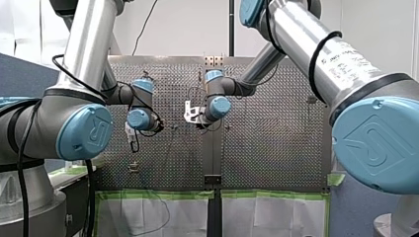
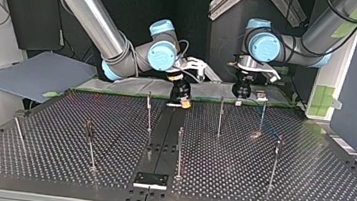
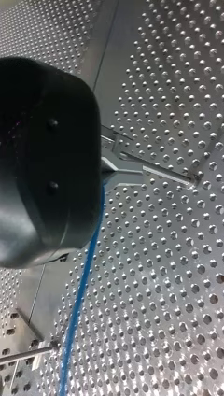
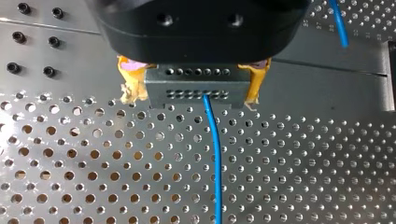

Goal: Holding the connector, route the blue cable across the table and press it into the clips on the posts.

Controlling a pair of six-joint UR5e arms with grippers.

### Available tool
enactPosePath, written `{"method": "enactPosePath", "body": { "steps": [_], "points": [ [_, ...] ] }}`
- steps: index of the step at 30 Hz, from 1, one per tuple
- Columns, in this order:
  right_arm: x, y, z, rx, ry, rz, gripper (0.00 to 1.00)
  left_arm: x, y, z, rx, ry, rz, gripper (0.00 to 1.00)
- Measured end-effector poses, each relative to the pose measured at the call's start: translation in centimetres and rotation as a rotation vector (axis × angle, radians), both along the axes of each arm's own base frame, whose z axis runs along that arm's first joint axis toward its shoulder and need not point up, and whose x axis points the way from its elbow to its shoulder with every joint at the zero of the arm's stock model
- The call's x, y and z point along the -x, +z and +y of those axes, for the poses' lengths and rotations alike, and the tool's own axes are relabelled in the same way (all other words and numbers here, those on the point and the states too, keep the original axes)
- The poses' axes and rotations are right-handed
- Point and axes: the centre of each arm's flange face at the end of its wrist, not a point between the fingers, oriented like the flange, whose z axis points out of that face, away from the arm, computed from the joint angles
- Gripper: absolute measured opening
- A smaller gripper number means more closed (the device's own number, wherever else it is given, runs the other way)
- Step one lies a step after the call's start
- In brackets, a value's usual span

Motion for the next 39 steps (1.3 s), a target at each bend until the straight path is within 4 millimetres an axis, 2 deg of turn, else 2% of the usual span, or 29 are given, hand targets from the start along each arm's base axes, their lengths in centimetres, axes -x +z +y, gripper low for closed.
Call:
{"method": "enactPosePath", "body": {
  "steps": [10,15,19,23,28,39],
  "points": [
    [0.0,-0.1,-0.1,-0.004,0.001,-0.009,0.0,0.3,-0.2,-0.3,0.005,0.0,0.02,0.0],
    [0.0,-0.3,-0.3,-0.009,-0.001,-0.013,0.0,-0.1,-0.1,0.0,0.015,0.006,0.014,0.0],
    [0.2,-1.2,-0.5,-0.022,-0.004,-0.008,0.0,-0.8,-0.6,-0.2,0.018,-0.004,0.023,0.0],
    [0.5,-2.2,-1.1,-0.032,-0.012,-0.001,0.0,-1.8,-1.2,-0.3,0.023,-0.006,0.02,0.0],
    [0.9,-2.4,-1.9,-0.03,-0.025,-0.002,0.0,-3.4,-1.9,-0.1,0.035,0.001,0.015,0.0],
    [1.2,-0.9,-4.1,0.0,-0.045,-0.03,0.0,-7.2,-1.2,1.1,0.055,0.019,-0.014,0.0]
  ]
}}
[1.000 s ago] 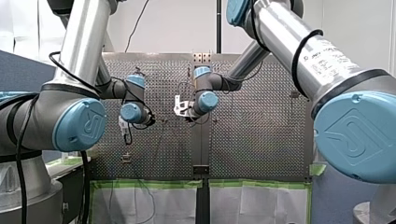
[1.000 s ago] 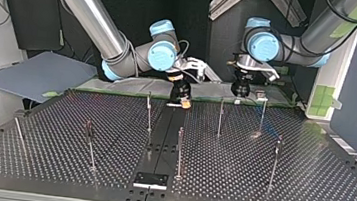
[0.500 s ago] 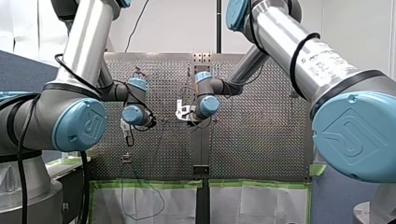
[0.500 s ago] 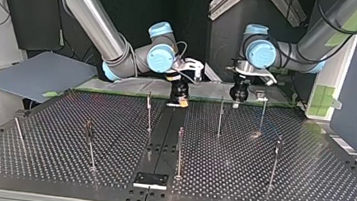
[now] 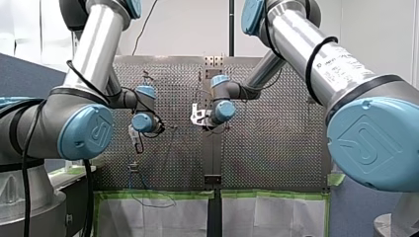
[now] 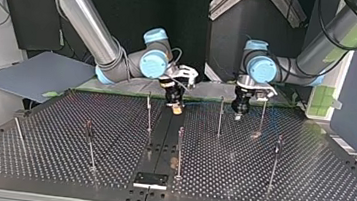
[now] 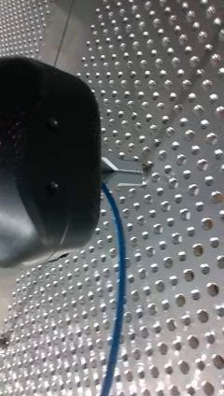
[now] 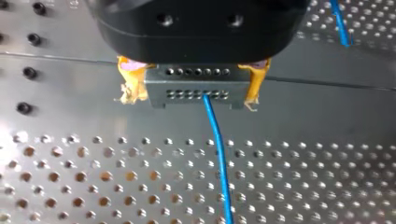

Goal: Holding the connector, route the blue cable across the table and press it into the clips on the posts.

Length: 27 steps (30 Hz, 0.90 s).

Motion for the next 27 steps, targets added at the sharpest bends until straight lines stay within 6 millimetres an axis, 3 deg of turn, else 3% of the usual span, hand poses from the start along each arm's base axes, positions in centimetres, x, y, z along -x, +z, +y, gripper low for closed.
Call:
{"method": "enactPosePath", "body": {
  "steps": [8,14,16,18,19,20,21,22,23,25,26,27],
  "points": [
    [0.6,0.5,-1.2,0.009,-0.016,-0.007,0.0,-2.2,1.4,1.1,0.008,0.008,-0.033,0.0],
    [1.1,0.5,-1.9,0.011,-0.027,-0.006,0.0,-2.5,1.5,1.6,0.01,0.014,-0.036,0.0],
    [1.2,0.5,-2.0,0.011,-0.029,-0.006,0.0,-2.5,1.5,1.7,0.01,0.015,-0.035,0.05],
    [1.2,0.5,-2.1,0.011,-0.031,-0.005,0.0,-2.5,1.5,1.7,0.01,0.016,-0.032,0.34],
    [1.3,0.5,-2.2,0.011,-0.031,-0.005,0.0,-2.5,1.5,1.7,0.009,0.016,-0.03,0.34],
    [1.3,0.5,-2.2,0.011,-0.032,-0.004,0.0,-2.4,1.4,1.7,0.009,0.017,-0.025,0.53],
    [1.4,0.5,-2.2,0.011,-0.032,-0.004,0.0,-2.4,1.4,1.7,0.008,0.017,-0.021,0.64],
    [1.4,0.5,-2.3,0.01,-0.032,-0.004,0.0,-2.3,1.4,1.7,0.006,0.017,-0.017,0.64],
    [1.4,0.5,-2.3,0.01,-0.032,-0.004,0.0,-2.2,1.3,1.7,0.001,0.02,-0.01,0.74],
    [1.4,0.5,-2.3,0.01,-0.032,-0.004,0.0,-2.1,1.2,1.7,-0.007,0.028,0.004,0.78],
    [1.4,0.5,-2.3,0.01,-0.032,-0.004,0.0,-1.9,1.1,1.7,-0.012,0.033,0.013,0.89],
    [1.4,0.5,-2.3,0.01,-0.032,-0.004,0.0,-1.8,1.0,1.7,-0.014,0.035,0.02,0.89]
  ]
}}
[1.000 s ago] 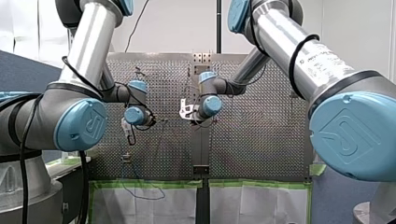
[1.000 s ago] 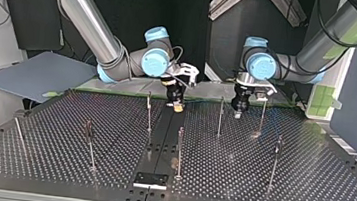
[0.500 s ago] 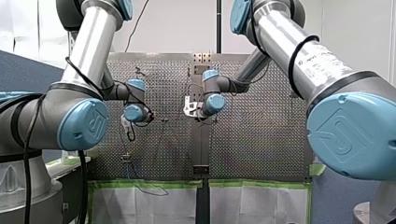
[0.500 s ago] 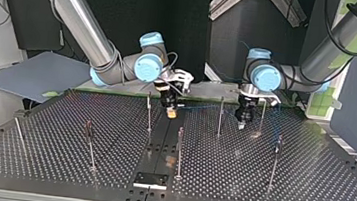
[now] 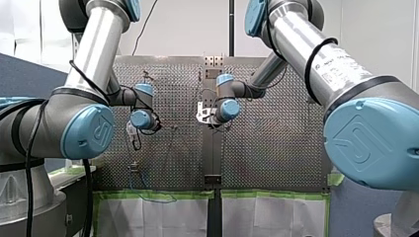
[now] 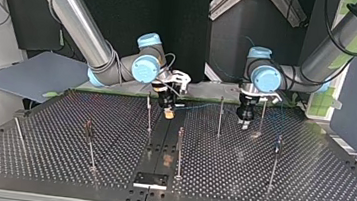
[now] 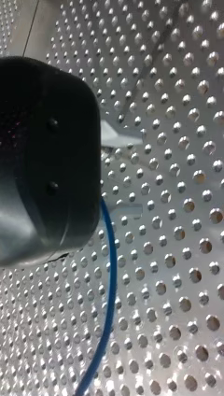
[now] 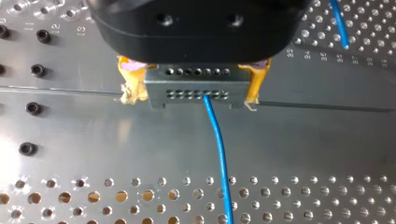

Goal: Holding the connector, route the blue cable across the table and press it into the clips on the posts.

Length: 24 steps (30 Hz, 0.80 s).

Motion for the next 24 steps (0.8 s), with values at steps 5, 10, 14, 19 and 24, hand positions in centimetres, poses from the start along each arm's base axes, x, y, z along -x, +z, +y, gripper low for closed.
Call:
{"method": "enactPosePath", "body": {
  "steps": [5,10,14,19,24],
  "points": [
    [0.1,0.0,-0.1,-0.001,0.001,0.0,0.0,0.4,-0.2,-0.2,0.001,-0.005,0.03,1.0],
    [0.1,0.0,-0.1,-0.002,0.0,0.001,0.0,0.4,-0.3,-0.5,0.004,-0.027,0.034,1.0],
    [0.1,0.0,-0.1,-0.002,0.0,0.001,0.0,0.7,-0.4,-0.6,0.0,-0.025,0.047,1.0],
    [0.2,-0.1,-0.1,-0.003,0.0,0.001,0.0,1.2,-0.6,-0.8,-0.029,-0.007,0.079,1.0],
    [0.2,-0.1,-0.1,-0.004,0.001,0.002,0.0,1.9,-0.8,-1.1,-0.081,0.013,0.122,1.0]
  ]
}}
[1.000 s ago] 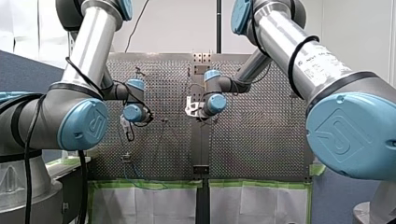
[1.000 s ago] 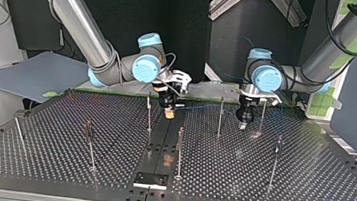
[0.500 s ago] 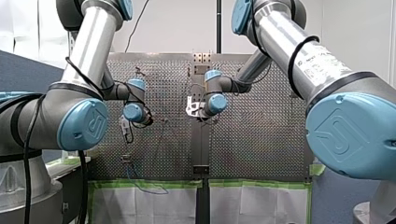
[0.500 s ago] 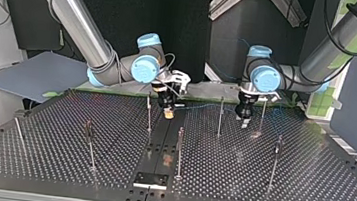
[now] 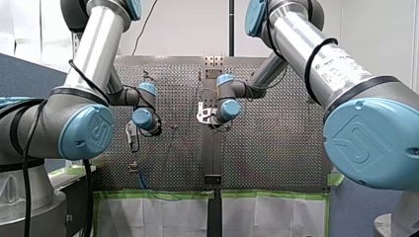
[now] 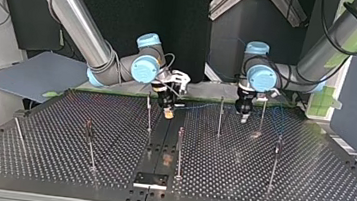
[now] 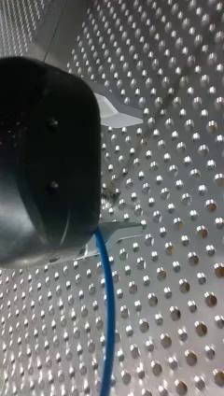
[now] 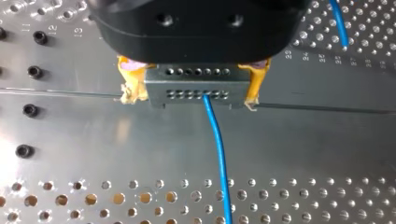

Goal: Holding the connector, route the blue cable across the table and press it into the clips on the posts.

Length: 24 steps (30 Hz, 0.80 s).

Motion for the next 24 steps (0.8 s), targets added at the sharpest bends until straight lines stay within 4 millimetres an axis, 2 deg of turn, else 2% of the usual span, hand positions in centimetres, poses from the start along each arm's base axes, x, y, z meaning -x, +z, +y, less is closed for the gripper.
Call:
{"method": "enactPosePath", "body": {
  "steps": [13,24],
  "points": [
    [0.1,-0.3,0.1,-0.012,-0.001,0.003,0.0,4.8,0.6,-1.8,-0.066,-0.001,0.094,1.0],
    [0.1,-0.4,0.1,-0.015,-0.001,0.004,0.0,8.8,2.7,-3.7,-0.077,-0.048,0.089,1.0]
  ]
}}
